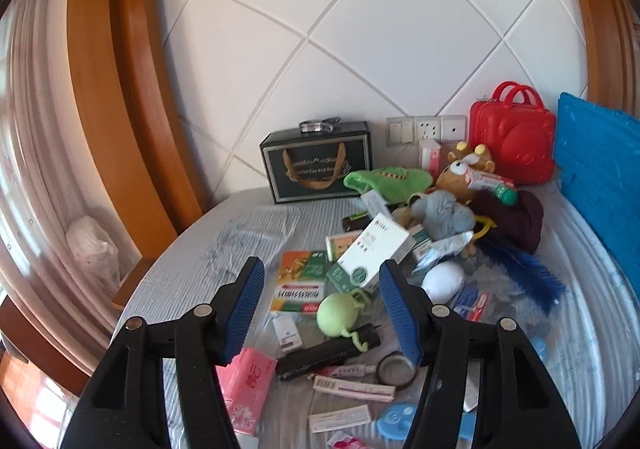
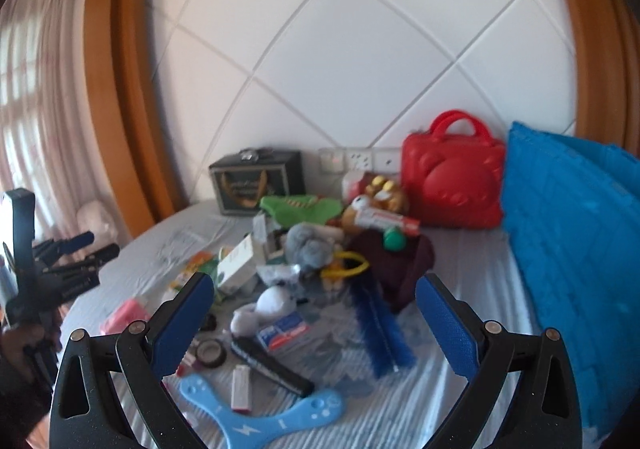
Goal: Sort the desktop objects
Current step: 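Move both tools back over the pile of items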
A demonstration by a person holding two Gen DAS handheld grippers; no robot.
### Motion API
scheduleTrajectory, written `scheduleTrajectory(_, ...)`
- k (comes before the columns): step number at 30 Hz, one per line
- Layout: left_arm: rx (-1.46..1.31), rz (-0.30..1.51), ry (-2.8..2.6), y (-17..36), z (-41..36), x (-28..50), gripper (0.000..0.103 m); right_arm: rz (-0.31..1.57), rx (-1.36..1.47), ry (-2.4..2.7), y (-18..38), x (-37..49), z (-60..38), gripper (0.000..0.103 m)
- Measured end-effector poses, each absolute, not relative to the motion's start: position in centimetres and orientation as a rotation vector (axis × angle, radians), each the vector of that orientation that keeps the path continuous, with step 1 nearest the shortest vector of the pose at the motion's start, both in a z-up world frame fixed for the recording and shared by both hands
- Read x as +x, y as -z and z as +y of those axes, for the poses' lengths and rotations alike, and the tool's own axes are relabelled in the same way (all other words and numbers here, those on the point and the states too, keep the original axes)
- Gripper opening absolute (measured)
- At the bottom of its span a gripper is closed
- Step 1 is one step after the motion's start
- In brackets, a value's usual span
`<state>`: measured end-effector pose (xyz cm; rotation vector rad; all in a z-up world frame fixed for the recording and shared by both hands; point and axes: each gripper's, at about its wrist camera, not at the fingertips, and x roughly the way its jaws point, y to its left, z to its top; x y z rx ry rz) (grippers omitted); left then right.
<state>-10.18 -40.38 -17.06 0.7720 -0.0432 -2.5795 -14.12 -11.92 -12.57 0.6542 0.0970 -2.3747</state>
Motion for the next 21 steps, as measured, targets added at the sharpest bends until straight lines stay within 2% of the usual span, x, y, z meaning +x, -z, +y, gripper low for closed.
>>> scheduleTrajectory(12, 0.993, 0.148, 2.473, 25.5, -41.5, -9.2, 0.059, 0.351, 0.936, 2.009, 24.1, -18.8, -19.9, 0.102)
scheduleTrajectory(17, 1.156, 0.325, 2.400, 30.2, -41.9, -9.5, 0.059, 0.384, 0.965, 1.894, 26.2, -19.9, -21.7, 0.102)
scheduleTrajectory(21, 1.222, 0.352, 2.340, 32.7, -42.1, -9.6, 0.059, 0.503, 0.988, 1.773, 27.9, -20.7, -23.3, 0.102)
